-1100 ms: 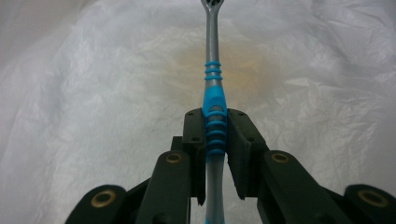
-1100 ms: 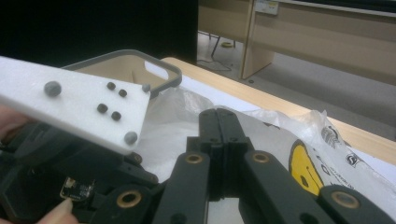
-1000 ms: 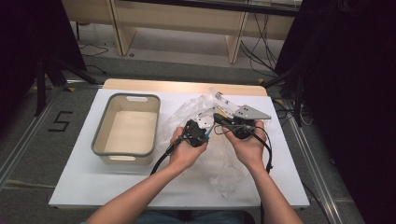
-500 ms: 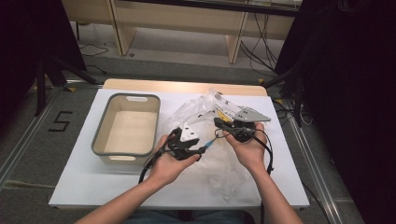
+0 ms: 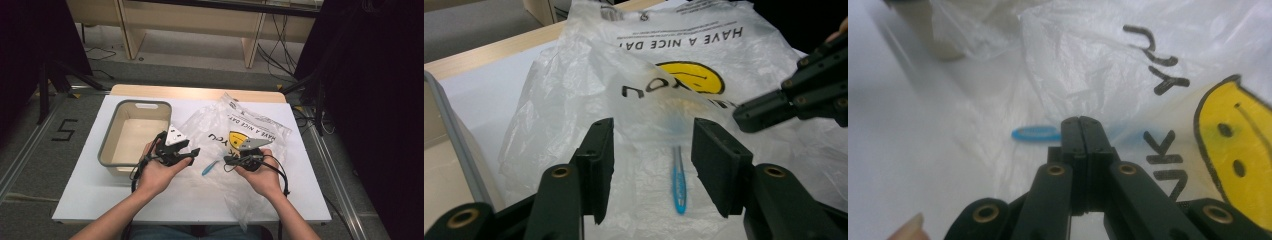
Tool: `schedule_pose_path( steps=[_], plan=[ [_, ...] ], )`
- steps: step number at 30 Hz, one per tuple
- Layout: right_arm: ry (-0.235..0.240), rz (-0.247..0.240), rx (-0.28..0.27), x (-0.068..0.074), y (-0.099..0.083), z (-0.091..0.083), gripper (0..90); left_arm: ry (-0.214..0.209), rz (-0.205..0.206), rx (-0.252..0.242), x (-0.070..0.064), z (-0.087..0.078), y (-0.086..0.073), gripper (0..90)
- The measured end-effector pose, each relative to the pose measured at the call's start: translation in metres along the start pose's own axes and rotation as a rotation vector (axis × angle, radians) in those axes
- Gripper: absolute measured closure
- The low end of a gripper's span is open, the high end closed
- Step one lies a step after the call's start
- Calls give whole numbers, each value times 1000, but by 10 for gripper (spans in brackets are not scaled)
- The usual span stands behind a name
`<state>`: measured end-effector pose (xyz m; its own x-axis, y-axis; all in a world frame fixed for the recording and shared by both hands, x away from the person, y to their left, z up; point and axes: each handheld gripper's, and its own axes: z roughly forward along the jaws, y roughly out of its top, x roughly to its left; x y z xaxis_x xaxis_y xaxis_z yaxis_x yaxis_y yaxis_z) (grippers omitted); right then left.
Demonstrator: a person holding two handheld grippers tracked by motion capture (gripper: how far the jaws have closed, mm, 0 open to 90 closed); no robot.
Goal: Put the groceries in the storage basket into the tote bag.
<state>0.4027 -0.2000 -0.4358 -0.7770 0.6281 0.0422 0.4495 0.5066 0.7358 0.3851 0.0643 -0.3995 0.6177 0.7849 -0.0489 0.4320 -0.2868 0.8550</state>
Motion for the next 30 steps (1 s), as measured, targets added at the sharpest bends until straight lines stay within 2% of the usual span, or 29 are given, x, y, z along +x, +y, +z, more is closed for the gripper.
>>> schedule_pose_path(
  steps=[3,7,10,13,15,18,21,23,25,30],
  plan=[
    [18,-6,60,1,-7,6,900,6,-11,1,2,4,0,497],
    [34,-15,110,3,-14,14,892,19,-11,21,5,11,-1,487],
    [60,-29,150,5,-17,18,840,18,-2,41,5,18,-4,463],
    [74,-20,151,5,-19,17,762,10,10,66,4,23,-7,440],
    [80,-9,136,5,-18,12,695,8,14,76,3,26,-8,436],
    [64,35,50,2,-13,-3,588,-6,5,92,2,29,-10,431],
    [5,66,-51,-4,-7,-23,518,-2,7,97,1,30,-12,430],
    [-37,88,-98,-10,-5,-34,488,-1,14,104,1,29,-12,430],
    [-75,113,-124,-16,-6,-42,469,-2,11,111,0,29,-13,428],
    [-154,185,-136,-32,-17,-55,427,-10,16,120,-1,27,-16,427]
  ],
)
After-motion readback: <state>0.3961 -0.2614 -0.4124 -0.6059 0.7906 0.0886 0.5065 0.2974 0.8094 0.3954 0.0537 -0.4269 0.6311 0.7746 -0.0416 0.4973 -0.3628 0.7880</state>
